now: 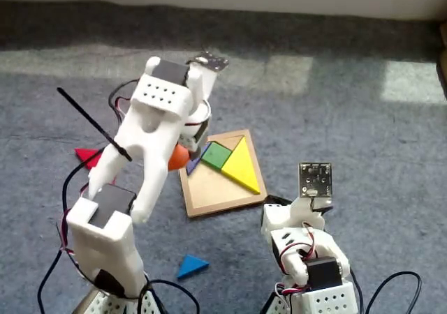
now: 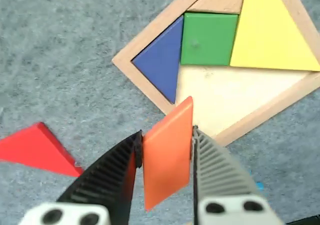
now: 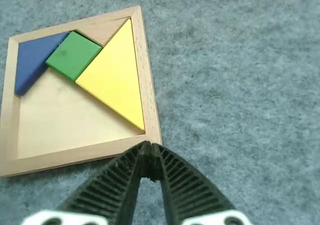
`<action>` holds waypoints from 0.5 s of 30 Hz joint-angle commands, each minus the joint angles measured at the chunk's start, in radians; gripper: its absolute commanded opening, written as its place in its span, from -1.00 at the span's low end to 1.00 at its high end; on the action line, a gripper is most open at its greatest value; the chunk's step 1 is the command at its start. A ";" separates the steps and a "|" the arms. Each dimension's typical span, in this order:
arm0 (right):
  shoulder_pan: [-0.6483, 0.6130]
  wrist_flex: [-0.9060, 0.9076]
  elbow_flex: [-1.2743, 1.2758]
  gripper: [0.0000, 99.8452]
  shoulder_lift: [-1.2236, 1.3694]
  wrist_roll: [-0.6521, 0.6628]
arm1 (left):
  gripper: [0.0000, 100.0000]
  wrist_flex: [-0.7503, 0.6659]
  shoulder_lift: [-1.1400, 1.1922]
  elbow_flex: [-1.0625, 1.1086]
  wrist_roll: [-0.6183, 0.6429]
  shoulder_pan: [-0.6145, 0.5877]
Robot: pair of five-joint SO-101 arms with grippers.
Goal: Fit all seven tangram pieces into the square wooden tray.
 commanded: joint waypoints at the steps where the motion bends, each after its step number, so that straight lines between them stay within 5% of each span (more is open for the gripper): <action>1: 0.013 -0.002 0.140 -0.99 -0.007 0.011 | -0.89 -0.094 -0.053 0.097 0.034 0.079; 15: 0.015 -0.002 0.140 -0.99 -0.007 0.011 | -0.76 -0.411 -0.053 0.401 0.258 0.142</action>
